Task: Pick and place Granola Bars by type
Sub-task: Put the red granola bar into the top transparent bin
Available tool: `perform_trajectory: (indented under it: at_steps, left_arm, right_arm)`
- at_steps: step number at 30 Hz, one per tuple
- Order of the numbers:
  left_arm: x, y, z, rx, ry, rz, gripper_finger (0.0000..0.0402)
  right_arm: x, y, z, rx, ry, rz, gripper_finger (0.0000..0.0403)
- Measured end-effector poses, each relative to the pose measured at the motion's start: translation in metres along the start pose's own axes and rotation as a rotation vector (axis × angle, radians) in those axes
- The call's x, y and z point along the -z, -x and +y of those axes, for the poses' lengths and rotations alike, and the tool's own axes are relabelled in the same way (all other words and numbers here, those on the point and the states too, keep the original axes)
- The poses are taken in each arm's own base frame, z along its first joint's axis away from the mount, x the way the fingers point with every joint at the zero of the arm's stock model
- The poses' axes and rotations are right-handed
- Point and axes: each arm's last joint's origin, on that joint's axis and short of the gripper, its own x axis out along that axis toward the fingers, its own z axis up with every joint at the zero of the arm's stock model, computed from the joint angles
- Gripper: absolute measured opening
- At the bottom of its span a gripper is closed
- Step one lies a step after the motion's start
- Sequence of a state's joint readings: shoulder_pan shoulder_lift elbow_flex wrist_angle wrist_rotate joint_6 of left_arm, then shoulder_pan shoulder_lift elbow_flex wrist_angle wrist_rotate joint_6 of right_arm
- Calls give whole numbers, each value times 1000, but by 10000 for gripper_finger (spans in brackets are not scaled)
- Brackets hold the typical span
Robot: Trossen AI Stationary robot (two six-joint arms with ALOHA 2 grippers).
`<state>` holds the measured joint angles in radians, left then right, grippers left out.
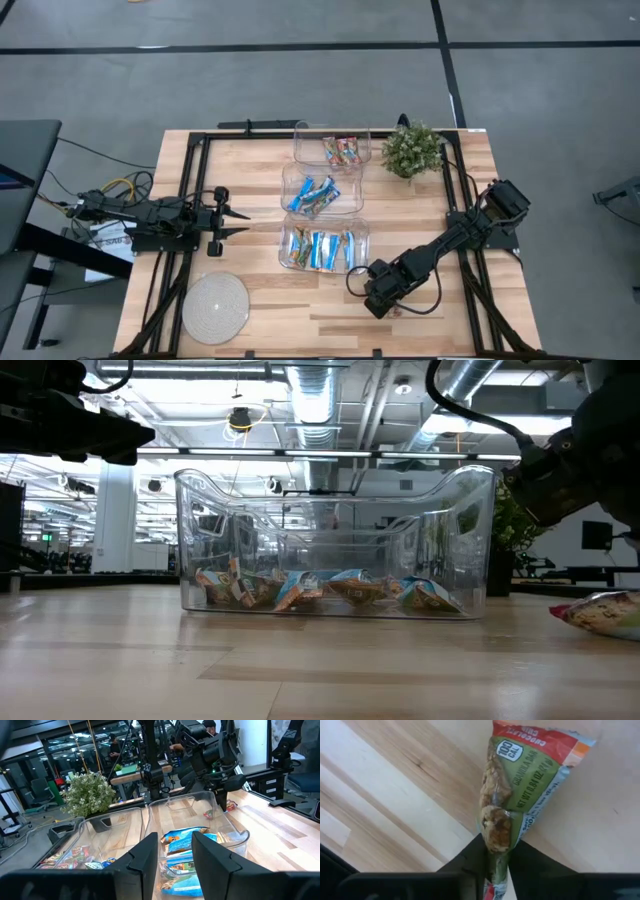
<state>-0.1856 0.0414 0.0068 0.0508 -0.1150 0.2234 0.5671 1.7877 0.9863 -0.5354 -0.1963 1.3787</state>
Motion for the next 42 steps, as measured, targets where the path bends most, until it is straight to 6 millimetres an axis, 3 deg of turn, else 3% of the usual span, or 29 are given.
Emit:
perform_trajectory:
  at_steps: [11, 27, 42]
  left_arm:
    - [0, 0, 0, 0, 0, 0, 114]
    - [0, 0, 0, 0, 0, 0, 114]
    - [0, 0, 0, 0, 0, 0, 114]
  right_arm:
    - [4, 21, 7, -120, 160, -20, 21]
    - [14, 84, 20, -440, 455, -129, 20]
    - [-18, 151, 17, -716, 683, -476, 24]
